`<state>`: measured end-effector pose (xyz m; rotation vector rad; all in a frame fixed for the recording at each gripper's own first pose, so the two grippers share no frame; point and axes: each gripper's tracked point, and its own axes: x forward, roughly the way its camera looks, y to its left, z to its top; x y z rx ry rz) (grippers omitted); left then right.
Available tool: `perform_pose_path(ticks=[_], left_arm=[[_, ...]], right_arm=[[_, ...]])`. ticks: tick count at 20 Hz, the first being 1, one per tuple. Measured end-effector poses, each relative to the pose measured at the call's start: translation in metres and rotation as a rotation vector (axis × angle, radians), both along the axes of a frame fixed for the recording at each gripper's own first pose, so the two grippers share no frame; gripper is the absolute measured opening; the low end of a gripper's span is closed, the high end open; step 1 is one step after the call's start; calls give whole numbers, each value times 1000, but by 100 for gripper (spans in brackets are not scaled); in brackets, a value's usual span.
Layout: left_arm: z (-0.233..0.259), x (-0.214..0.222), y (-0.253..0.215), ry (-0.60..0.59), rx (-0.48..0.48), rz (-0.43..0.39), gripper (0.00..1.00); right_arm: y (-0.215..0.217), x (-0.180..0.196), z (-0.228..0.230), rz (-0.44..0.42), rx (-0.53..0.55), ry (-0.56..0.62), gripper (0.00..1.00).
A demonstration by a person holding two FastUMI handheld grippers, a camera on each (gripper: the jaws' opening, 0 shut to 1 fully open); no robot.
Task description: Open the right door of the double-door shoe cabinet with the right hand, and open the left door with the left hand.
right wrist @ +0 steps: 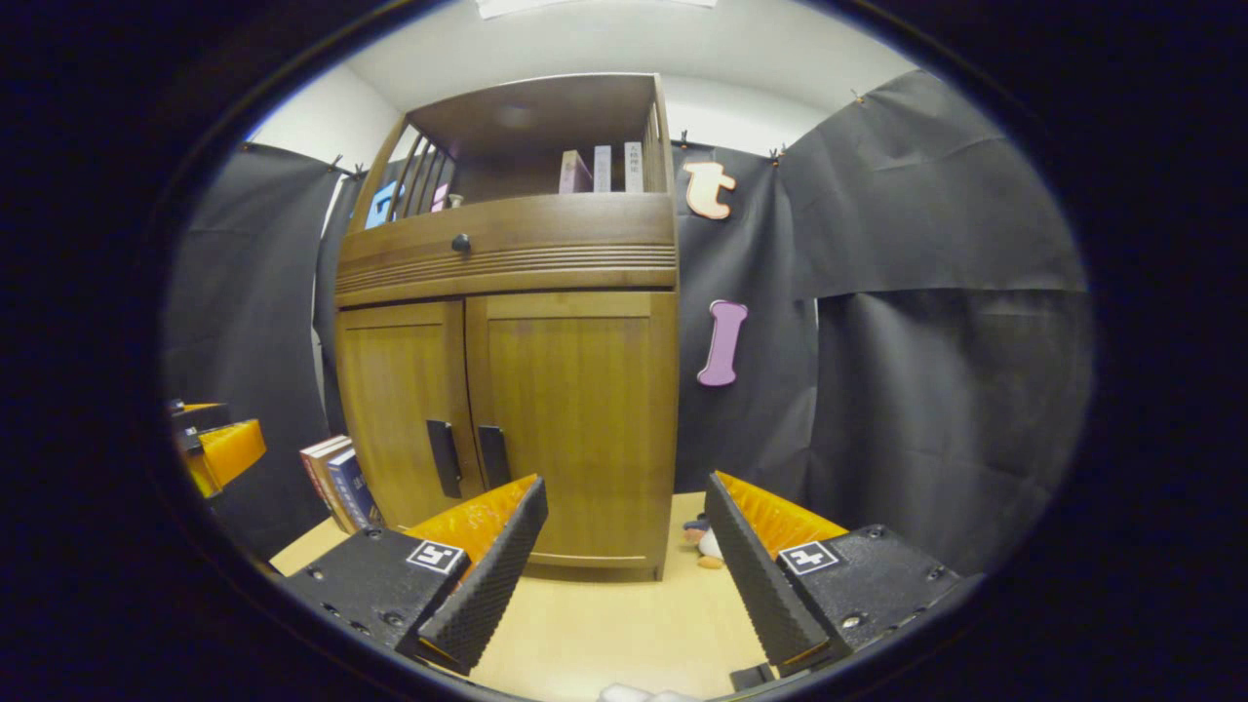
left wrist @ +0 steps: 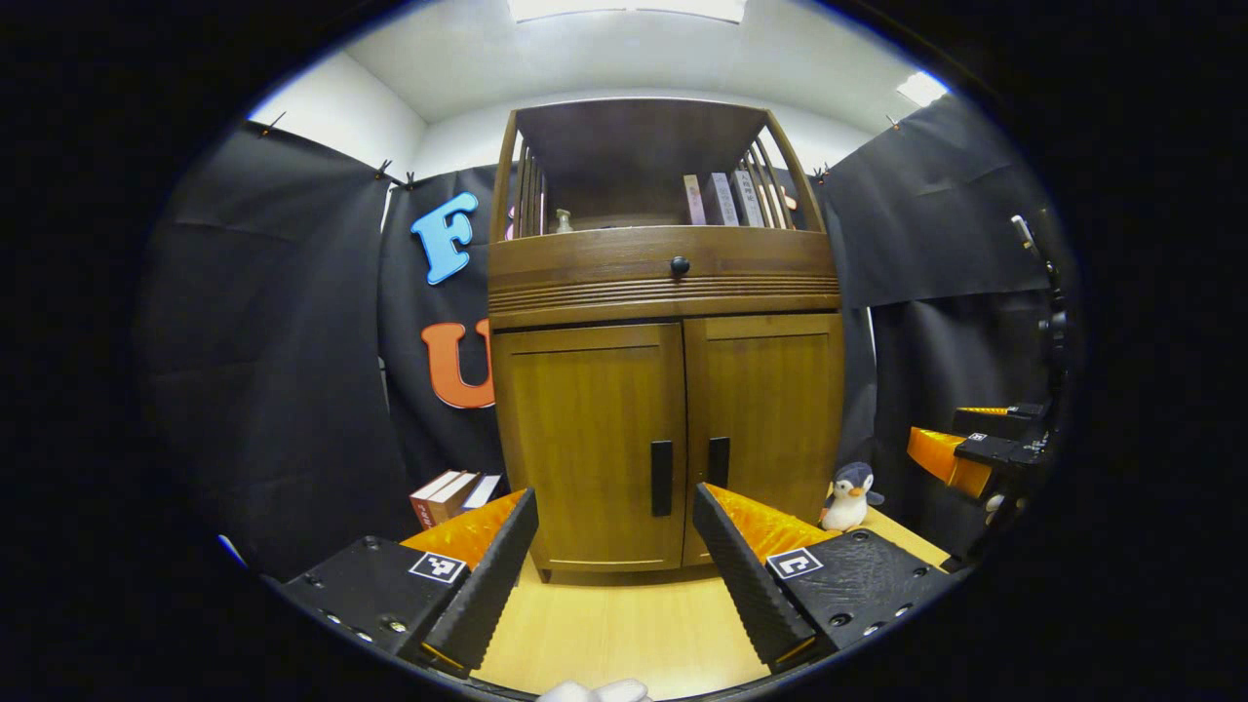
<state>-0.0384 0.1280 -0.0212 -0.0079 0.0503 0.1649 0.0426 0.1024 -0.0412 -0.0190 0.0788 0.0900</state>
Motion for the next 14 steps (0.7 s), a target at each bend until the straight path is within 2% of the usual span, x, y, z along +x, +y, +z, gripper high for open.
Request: perform_pose_path(ticks=[4, 10, 13, 14], left_arm=[[-3, -4, 14, 19, 7, 37, 96], [5, -6, 17, 16, -6, 93, 96], [9, -9, 22, 26, 7, 133, 96], [10, -10, 24, 29, 11, 148, 100]], right_arm=[[32, 27, -13, 59, -12, 21, 100], [103, 92, -37, 187, -32, 45, 100], [132, 130, -56, 217, -41, 74, 100], [142, 141, -65, 224, -45, 90, 100]])
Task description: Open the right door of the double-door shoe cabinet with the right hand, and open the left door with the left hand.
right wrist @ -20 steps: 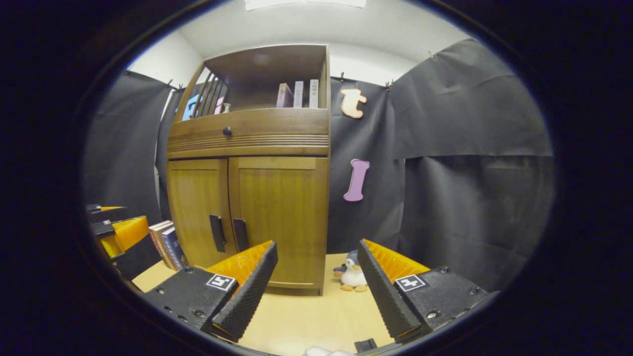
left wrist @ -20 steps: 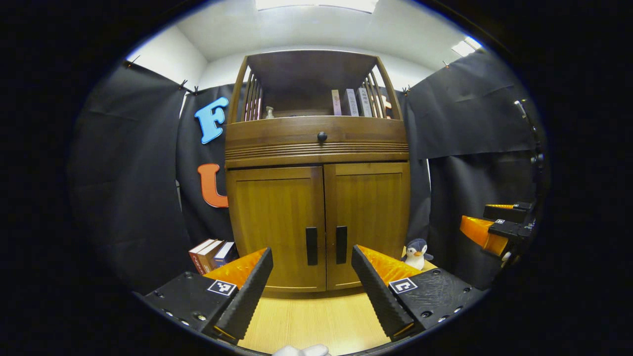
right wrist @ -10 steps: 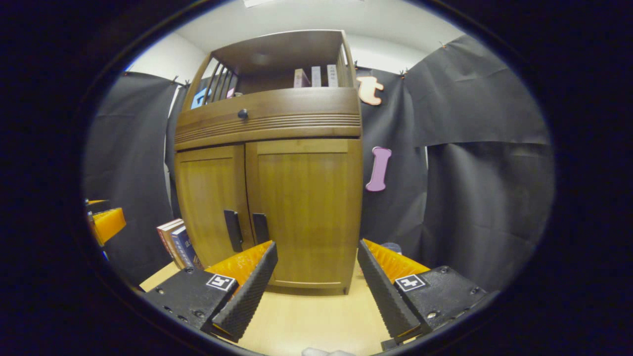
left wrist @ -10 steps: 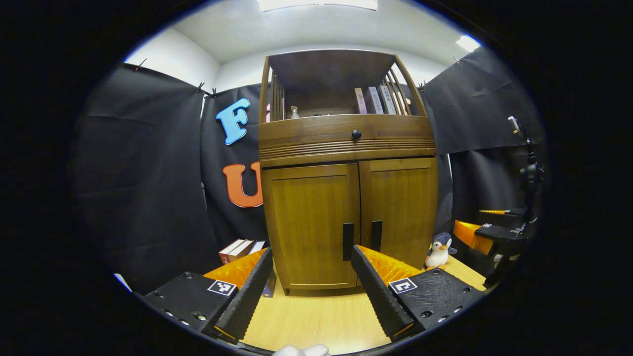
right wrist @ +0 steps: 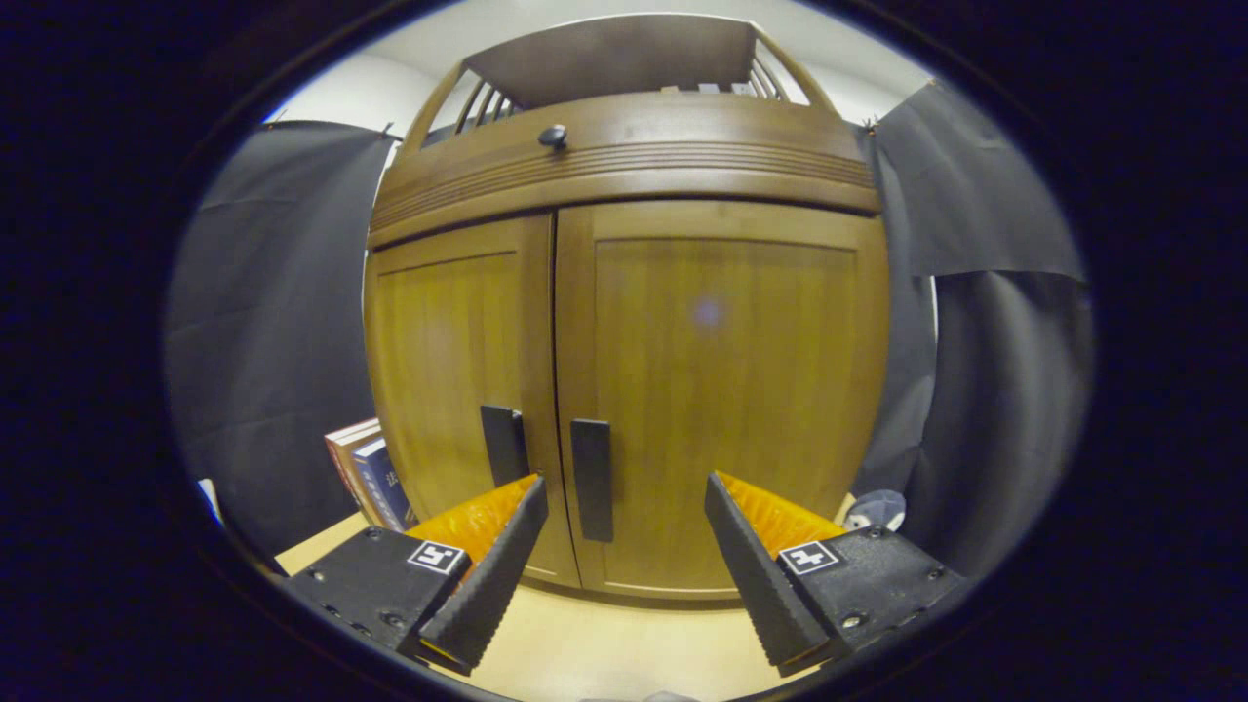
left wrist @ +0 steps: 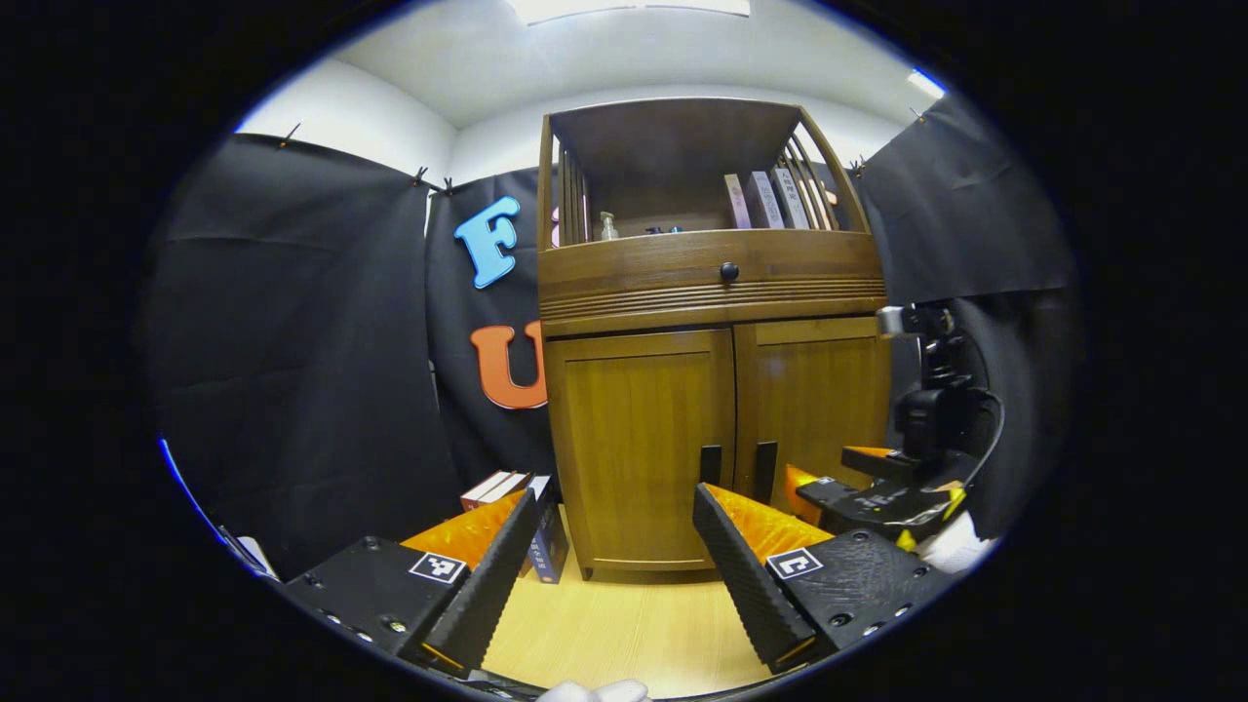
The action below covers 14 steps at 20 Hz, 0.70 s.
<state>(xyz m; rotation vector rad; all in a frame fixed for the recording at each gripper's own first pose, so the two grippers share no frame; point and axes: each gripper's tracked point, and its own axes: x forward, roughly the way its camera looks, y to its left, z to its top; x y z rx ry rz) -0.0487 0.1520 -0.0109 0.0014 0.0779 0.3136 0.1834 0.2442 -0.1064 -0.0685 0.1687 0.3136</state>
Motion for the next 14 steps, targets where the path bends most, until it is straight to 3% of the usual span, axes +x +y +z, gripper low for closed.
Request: perform_pose_path(ticks=[3, 6, 7, 9, 11, 14], left_arm=[[-1, -8, 9, 14, 10, 55, 96], [-3, -20, 17, 32, 7, 108, 100], [-5, -25, 20, 39, 7, 127, 96], [-7, -34, 25, 48, 4, 158, 96], [-12, -41, 30, 58, -6, 185, 96], [-17, -52, 33, 69, -20, 207, 100]], right_arm=[[18, 33, -16, -1, -4, 25, 96], [26, 58, -31, -12, -3, 58, 86], [29, 63, -36, -12, -2, 72, 83], [34, 71, -42, -12, 0, 90, 72], [37, 76, -44, -20, -9, 93, 66], [42, 77, -49, -15, -17, 90, 41]])
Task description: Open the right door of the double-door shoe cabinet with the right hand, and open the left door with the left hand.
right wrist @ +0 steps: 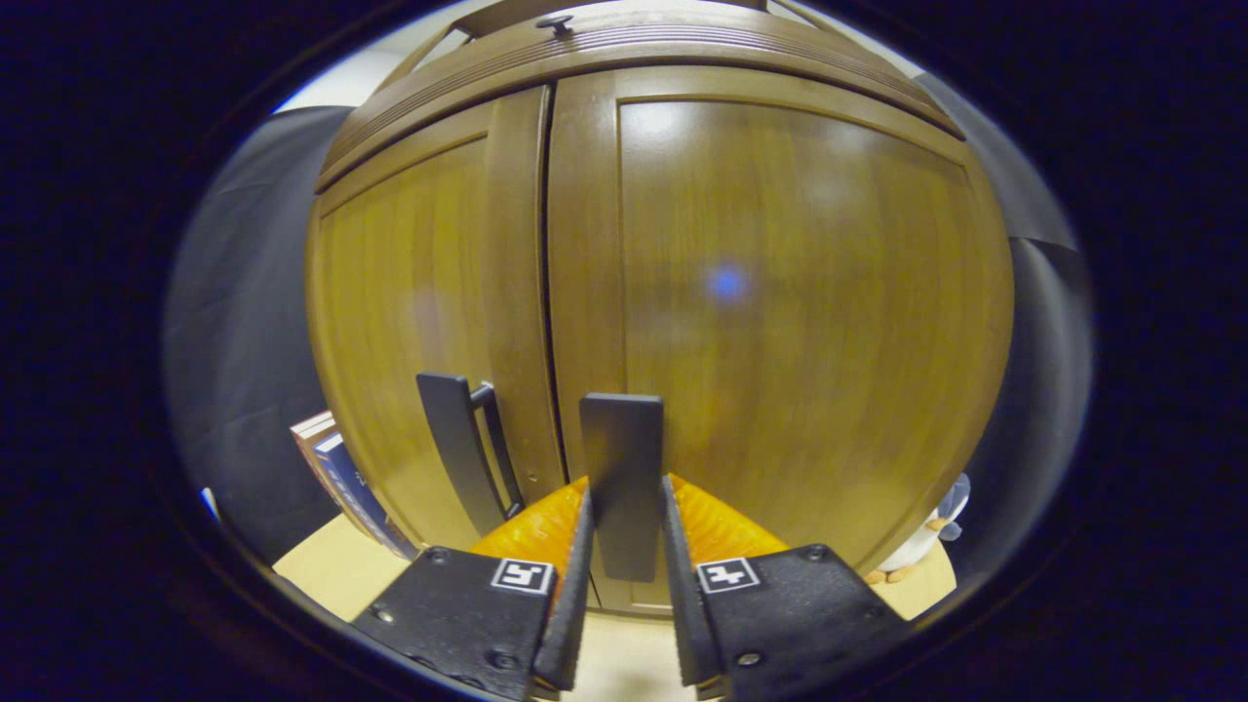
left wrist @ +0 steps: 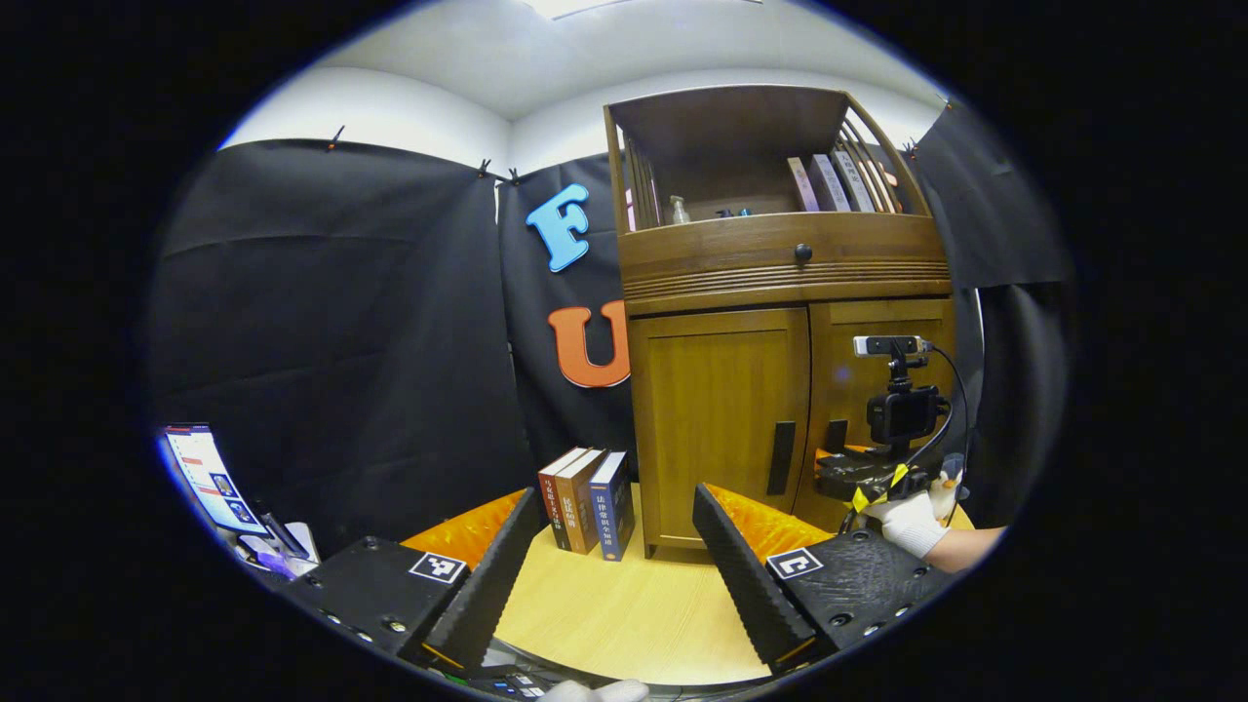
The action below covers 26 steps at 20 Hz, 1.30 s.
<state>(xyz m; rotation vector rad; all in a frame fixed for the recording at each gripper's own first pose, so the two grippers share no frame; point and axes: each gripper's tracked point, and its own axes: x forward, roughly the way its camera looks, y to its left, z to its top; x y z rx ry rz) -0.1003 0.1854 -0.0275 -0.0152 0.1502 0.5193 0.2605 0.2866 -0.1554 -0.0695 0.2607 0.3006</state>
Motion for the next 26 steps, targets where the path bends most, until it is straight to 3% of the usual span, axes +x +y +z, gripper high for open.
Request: perform_pose_path(ticks=[1, 2, 9, 16, 23, 26], left_arm=[[-1, 0, 1, 0, 0, 6, 96], [-1, -3, 2, -1, -2, 11, 100], [-6, -22, 8, -16, -15, 8, 96], [-12, -36, 1, -30, -35, -30, 96], [-15, -35, -8, -43, -36, -106, 100], [-15, -35, -14, -49, -37, -149, 96]], right_arm=[[0, -1, 1, -1, -5, 5, 38], [-1, -1, 0, 5, -9, 9, 36], [-8, -21, -1, 95, -8, 34, 33], [-37, -78, -1, 148, -17, 38, 32], [-80, -134, 1, 140, -12, 47, 33], [-104, -152, 1, 115, -15, 46, 33]])
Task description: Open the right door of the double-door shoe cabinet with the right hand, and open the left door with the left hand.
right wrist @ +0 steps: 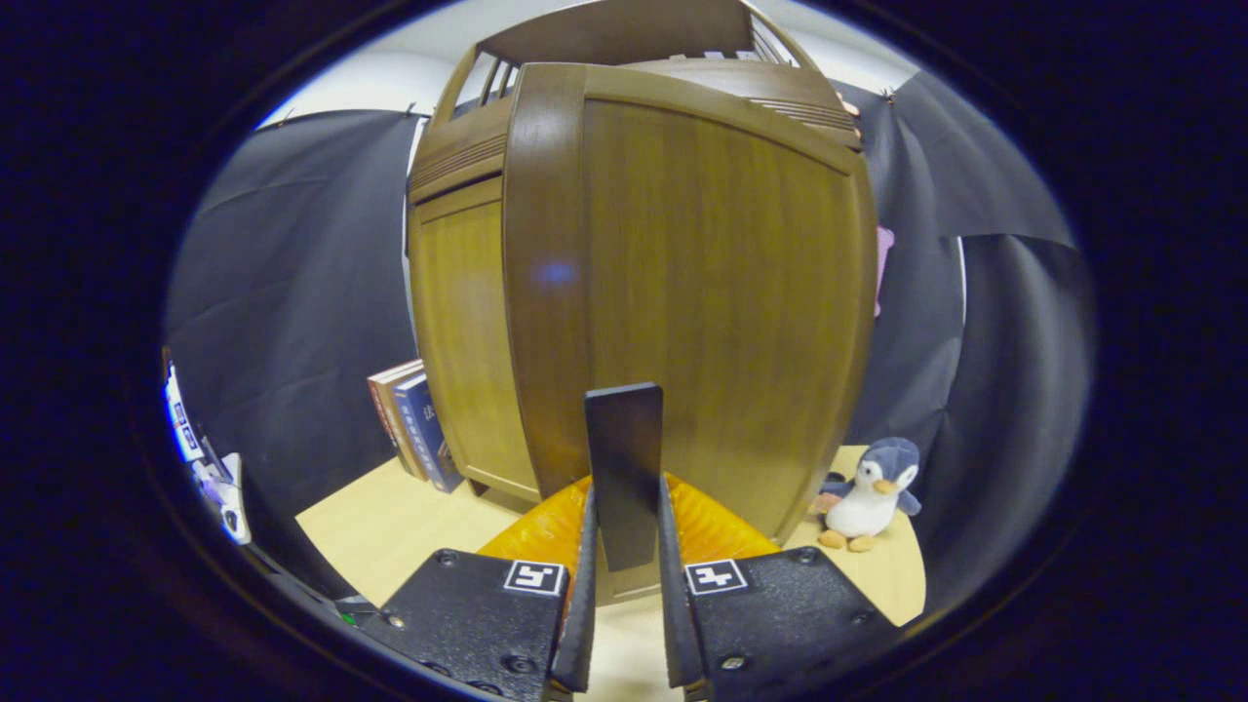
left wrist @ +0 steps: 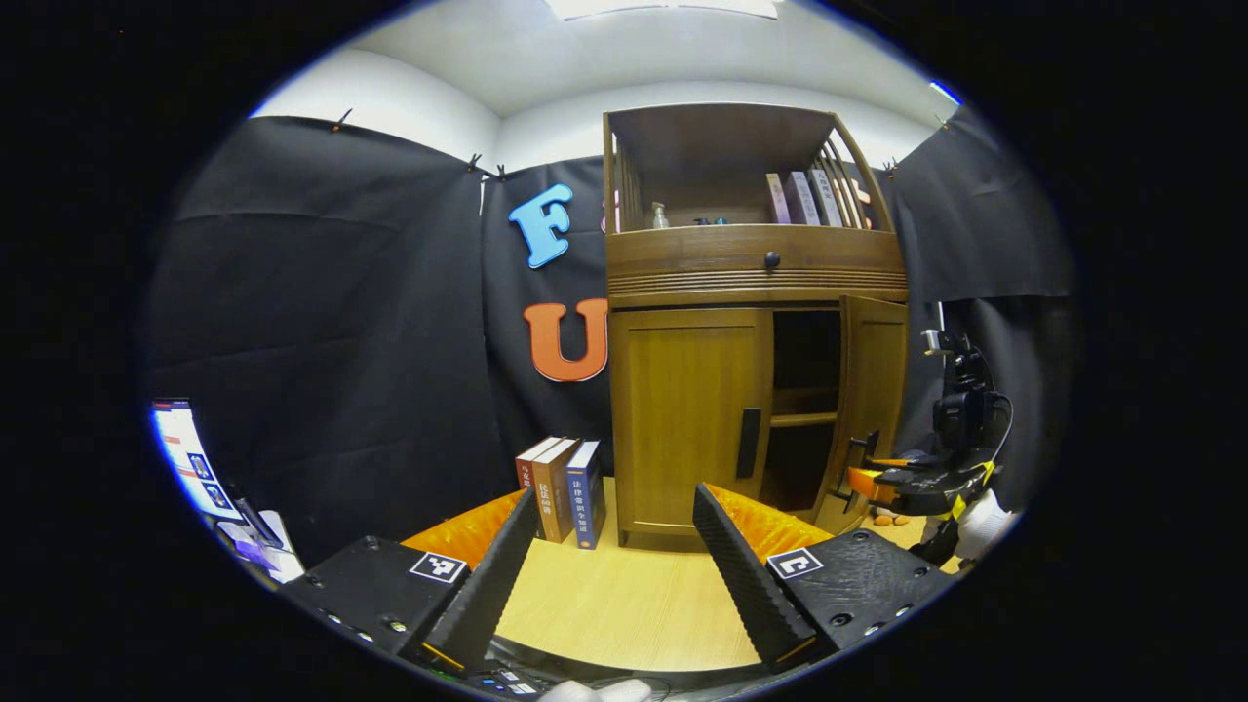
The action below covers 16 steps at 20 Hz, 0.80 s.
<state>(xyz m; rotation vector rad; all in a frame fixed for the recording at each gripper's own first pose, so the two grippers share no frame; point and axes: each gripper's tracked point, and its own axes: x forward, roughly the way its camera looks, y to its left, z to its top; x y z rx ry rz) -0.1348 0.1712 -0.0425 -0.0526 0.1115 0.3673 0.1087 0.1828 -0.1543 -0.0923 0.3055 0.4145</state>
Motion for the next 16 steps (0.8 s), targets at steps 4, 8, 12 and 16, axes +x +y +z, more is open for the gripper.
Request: perform_pose_path(ticks=[4, 8, 12, 16], left_arm=[[-1, 10, -20, -10, -4, -64, 96], [-5, 13, -33, -11, 0, -121, 96], [-8, 20, -45, -12, -8, -170, 96], [-10, 24, -56, -13, -12, -214, 96]], right_arm=[[-27, -17, 0, -50, 16, 6, 32], [-56, -31, 1, -105, 58, 23, 28], [-83, -38, 1, -168, 91, 30, 22], [-116, -38, 1, -248, 89, 19, 17]])
